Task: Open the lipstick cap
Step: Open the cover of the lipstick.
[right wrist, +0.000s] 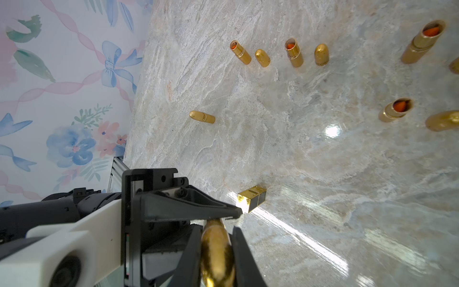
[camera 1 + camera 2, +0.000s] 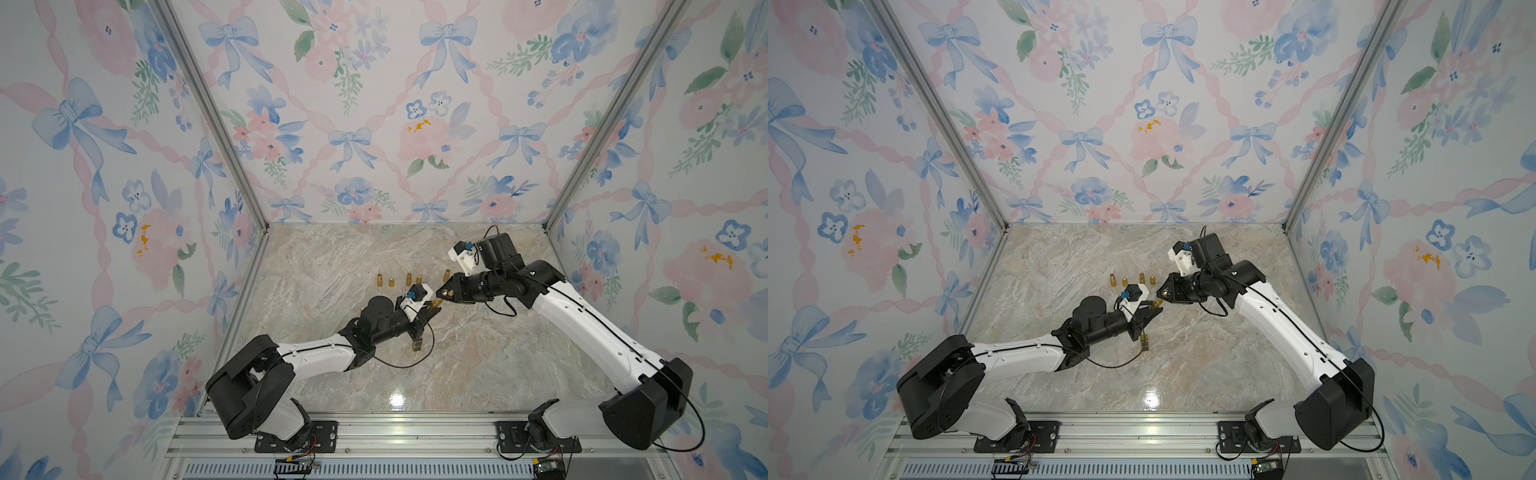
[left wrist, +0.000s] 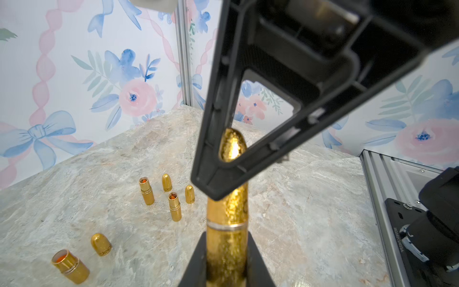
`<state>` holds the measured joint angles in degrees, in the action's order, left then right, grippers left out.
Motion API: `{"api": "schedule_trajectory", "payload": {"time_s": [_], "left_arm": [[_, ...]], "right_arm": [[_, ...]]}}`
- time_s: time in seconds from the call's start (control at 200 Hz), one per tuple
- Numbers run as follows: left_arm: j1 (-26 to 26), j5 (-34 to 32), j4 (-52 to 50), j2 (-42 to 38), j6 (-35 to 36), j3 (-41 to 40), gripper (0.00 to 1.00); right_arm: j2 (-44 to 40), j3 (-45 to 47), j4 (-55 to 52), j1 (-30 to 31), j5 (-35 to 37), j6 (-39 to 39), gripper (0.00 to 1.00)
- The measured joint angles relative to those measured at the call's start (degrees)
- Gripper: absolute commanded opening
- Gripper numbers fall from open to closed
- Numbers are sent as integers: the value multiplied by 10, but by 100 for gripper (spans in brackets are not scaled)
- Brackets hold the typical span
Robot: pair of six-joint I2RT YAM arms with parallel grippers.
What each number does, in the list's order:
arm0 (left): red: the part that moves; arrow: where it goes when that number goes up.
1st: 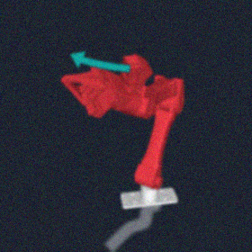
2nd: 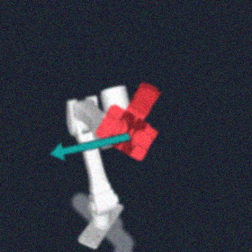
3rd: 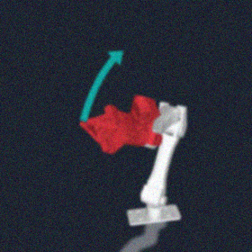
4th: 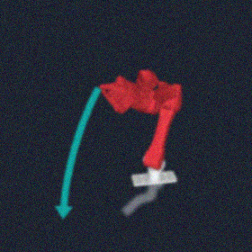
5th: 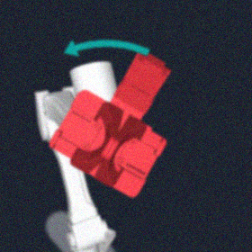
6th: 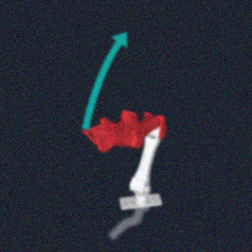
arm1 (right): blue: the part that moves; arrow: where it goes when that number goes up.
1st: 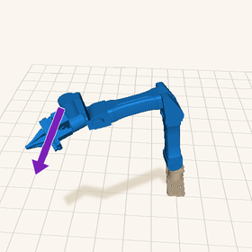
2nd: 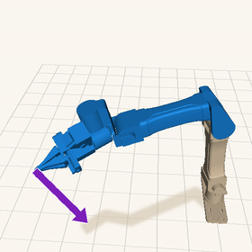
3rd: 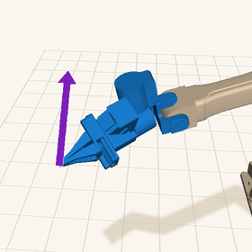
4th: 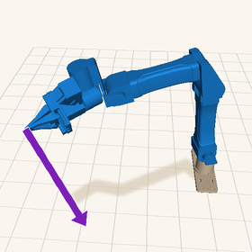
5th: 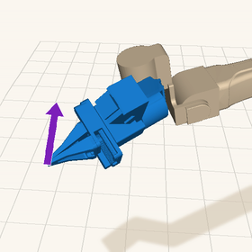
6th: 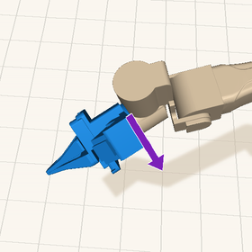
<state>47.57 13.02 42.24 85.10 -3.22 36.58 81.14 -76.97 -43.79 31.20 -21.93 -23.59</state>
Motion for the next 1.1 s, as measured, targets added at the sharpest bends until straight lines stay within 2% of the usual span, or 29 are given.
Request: {"api": "schedule_trajectory", "payload": {"time_s": [0.405,0.58,0.815,1.1], "left_arm": [[4,-5,-2,-29,0,-3,0],[-1,-18,-42,-34,0,-20,0],[-2,-17,-53,-59,-7,-20,0],[5,-17,-56,-65,-20,-20,0]], "right_arm": [[-27,-1,3,-38,-52,-24,19],[-52,19,11,-87,-19,-24,19],[-51,81,25,-108,32,-14,20],[9,168,78,-120,156,-9,19]]}}
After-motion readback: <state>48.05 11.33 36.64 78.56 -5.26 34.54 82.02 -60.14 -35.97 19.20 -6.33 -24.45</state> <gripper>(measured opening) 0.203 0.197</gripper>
